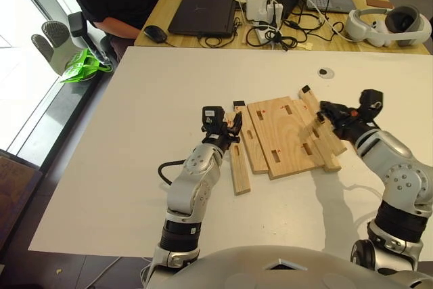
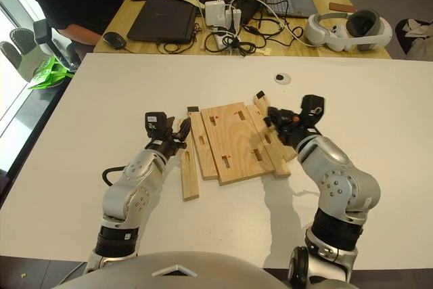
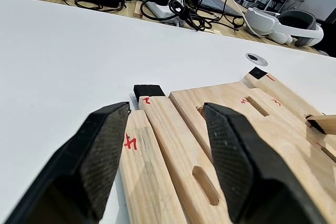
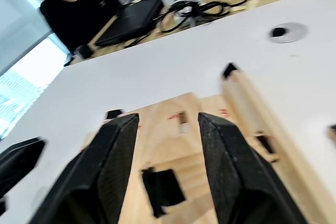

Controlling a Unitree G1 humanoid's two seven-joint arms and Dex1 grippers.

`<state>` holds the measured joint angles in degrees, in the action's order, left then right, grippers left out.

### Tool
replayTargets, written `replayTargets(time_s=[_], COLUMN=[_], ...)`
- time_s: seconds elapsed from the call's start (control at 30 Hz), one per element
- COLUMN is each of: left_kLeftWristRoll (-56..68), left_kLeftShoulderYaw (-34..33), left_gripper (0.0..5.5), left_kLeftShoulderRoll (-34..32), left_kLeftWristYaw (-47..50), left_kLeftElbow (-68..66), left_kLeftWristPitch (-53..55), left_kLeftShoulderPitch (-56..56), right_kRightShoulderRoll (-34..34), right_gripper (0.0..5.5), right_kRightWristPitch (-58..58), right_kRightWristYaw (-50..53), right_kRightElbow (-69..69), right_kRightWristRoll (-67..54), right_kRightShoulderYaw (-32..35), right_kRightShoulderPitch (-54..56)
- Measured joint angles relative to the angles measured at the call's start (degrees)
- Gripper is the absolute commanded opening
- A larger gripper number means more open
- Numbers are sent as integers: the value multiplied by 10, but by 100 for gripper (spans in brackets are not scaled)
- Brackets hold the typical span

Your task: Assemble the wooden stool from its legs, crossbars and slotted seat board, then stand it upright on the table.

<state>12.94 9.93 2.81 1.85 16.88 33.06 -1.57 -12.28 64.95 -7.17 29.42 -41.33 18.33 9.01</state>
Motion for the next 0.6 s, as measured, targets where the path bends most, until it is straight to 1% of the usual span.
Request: replayTargets(time_s=[0.07,0.1,0.13,0.17,0.2,0.23,0.27,0.3,0.33,0.4,0.47,0.5,0.6], left_kLeftWristRoll=[0,0,0,0,0,0,-1,-1,-1,-1,0,0,0], left_kLeftShoulderYaw=[0,0,-1,-1,-2,-2,-3,-3,-6,-7,-8,-8,-8], left_gripper=[259,259,259,259,259,259,259,259,259,259,259,259,259], left_kLeftShoulderRoll=[0,0,0,0,0,0,0,0,0,0,0,0,0], left_kLeftWristYaw=[0,1,1,2,3,4,7,9,14,17,20,21,23], left_kLeftElbow=[0,0,0,0,1,3,6,6,8,13,15,15,17], left_kLeftWristPitch=[0,0,0,-1,-1,-2,-3,-4,-5,-7,-8,-8,-9], left_kLeftShoulderPitch=[0,0,1,1,4,7,11,14,18,24,26,26,26], right_kRightShoulderRoll=[-19,-27,-49,-68,-89,-100,-116,-127,-139,-163,-177,-178,-180], right_gripper=[211,211,211,211,211,231,246,266,275,281,281,281,281], right_kRightWristPitch=[-18,-48,-95,-116,-119,-112,-95,-83,-75,-77,-107,-129,-189], right_kRightWristYaw=[-7,-1,13,24,28,26,9,-18,-50,-107,-151,-165,-178], right_kRightElbow=[16,15,10,8,14,23,47,70,90,107,102,89,33], right_kRightWristRoll=[1,19,58,81,90,89,80,67,57,47,49,60,92], right_kRightShoulderYaw=[3,10,17,28,42,48,54,56,62,91,108,110,108], right_kRightShoulderPitch=[17,37,65,78,79,69,33,-22,-87,-190,-255,-272,-275])
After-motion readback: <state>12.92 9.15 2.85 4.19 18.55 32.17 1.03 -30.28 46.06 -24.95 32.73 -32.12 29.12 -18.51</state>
